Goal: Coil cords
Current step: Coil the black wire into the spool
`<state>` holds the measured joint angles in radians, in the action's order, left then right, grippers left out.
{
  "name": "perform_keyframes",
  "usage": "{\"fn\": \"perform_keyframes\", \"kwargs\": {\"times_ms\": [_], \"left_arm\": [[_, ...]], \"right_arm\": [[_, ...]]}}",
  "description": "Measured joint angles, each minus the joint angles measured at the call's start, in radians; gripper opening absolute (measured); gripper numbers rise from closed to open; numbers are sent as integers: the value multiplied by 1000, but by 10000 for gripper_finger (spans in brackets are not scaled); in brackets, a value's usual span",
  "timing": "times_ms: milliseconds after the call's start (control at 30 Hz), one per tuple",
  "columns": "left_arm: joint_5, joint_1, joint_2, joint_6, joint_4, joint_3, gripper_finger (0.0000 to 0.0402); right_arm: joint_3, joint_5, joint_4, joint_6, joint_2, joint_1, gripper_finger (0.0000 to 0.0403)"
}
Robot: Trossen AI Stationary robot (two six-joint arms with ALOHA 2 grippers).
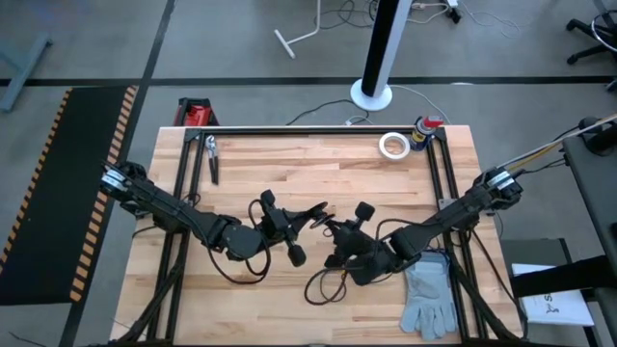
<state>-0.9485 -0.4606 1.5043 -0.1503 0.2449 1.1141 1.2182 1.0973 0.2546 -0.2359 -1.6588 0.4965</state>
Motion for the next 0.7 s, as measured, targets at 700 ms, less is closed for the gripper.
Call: {"fn": "perform_keyframes", "kwargs": {"times_ms": [700], "left_arm": [[-2,-3,-2,-80,-202,2,0]], "right_arm": [[40,179,82,125,77,36,0]]}}
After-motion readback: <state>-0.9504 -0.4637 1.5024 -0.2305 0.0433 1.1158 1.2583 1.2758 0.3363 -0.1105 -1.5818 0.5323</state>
